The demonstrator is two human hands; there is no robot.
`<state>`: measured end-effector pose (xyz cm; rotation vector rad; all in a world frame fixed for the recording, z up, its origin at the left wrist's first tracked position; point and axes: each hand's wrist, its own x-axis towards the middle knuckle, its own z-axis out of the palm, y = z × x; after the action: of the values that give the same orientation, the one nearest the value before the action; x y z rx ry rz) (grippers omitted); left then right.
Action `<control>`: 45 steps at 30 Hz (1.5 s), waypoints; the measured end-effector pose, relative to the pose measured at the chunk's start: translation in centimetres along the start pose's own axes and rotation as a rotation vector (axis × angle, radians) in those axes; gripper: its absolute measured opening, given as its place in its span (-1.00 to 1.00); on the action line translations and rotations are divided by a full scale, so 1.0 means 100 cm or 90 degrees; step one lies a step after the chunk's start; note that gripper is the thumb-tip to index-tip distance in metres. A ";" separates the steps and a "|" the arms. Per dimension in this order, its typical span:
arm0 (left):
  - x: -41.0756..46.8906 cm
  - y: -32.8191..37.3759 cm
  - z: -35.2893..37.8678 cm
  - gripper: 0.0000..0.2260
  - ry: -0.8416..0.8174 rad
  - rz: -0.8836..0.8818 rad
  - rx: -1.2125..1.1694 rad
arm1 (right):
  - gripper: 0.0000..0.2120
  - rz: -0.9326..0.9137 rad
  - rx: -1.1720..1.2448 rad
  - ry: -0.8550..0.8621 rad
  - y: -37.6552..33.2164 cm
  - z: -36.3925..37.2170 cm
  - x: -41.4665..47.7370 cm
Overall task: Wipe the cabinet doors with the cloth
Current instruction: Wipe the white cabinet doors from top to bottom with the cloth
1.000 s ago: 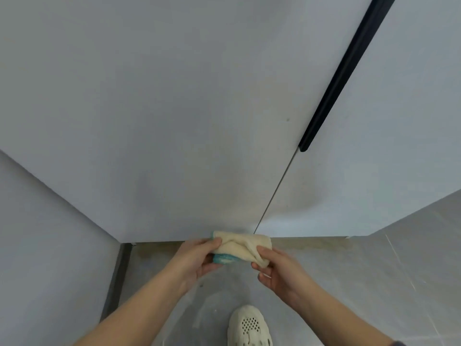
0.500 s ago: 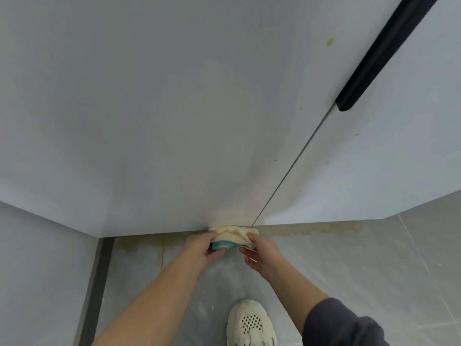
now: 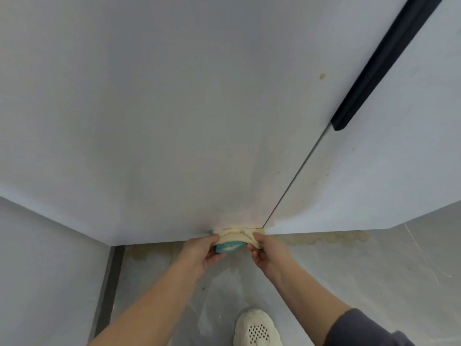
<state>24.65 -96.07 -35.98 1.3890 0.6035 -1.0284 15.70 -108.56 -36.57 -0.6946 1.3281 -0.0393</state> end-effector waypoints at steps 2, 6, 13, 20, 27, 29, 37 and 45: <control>-0.011 0.007 -0.002 -0.92 -0.009 0.013 -0.004 | -0.92 -0.011 0.015 -0.010 -0.005 0.002 -0.014; -0.040 0.022 -0.004 -0.92 -0.030 0.038 -0.027 | -0.93 -0.041 0.035 -0.039 -0.019 0.006 -0.053; -0.116 0.064 -0.001 -0.91 -0.065 0.077 -0.067 | -0.93 -0.090 0.062 -0.068 -0.057 0.015 -0.144; -0.221 0.126 0.014 -0.91 -0.067 0.066 -0.094 | -0.92 -0.079 0.080 -0.040 -0.114 0.030 -0.251; -0.331 0.188 0.036 -0.91 -0.081 0.068 -0.090 | -0.94 -0.082 0.094 -0.026 -0.175 0.035 -0.360; -0.363 0.205 0.042 -0.91 -0.085 0.071 -0.093 | -0.94 -0.080 0.102 -0.031 -0.193 0.037 -0.394; -0.502 0.281 0.062 -0.92 -0.119 0.115 -0.112 | -0.95 -0.132 0.129 -0.063 -0.267 0.044 -0.540; -0.661 0.358 0.081 -0.89 -0.254 0.318 -0.125 | -0.96 -0.322 0.165 -0.212 -0.338 0.047 -0.706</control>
<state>22.74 -93.10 39.49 1.0450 0.0499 -0.7825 12.78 -104.76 41.68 -0.7606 0.7870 -0.4753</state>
